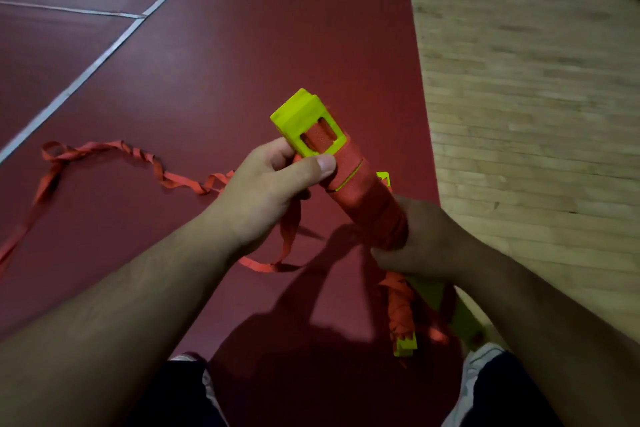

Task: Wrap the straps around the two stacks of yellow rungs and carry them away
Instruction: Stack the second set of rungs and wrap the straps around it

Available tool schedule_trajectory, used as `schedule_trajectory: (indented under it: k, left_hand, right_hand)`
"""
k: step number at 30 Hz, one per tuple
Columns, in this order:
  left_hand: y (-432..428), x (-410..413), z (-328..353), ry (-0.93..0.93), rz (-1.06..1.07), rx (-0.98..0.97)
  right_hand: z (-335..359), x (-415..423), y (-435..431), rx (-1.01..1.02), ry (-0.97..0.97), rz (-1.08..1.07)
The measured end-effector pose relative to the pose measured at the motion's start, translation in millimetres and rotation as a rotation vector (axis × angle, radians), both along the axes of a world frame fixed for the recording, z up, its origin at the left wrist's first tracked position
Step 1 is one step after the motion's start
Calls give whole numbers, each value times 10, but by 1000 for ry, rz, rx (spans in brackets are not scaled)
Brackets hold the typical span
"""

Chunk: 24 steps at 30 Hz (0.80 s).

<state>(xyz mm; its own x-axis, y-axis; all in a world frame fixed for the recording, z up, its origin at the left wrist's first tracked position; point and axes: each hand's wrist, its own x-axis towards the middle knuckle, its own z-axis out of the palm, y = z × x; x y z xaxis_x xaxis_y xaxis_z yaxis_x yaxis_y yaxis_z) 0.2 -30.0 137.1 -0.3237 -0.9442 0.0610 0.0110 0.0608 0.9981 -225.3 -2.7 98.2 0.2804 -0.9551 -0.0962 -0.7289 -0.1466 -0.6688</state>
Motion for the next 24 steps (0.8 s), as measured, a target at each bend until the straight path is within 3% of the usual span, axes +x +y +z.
schedule_trajectory:
  k: [6,12,24]
  left_hand:
    - [4,49,-52,26,-37,114]
    - [2,24,-33,151,79,78]
    - [-40,19,-40,-20,176,32]
  right_hand:
    - [-43,17,-1,18,-8,8]
    - [22,29,-52,-39,-11,-50]
    - [5,43,-18,-178,112,-223]
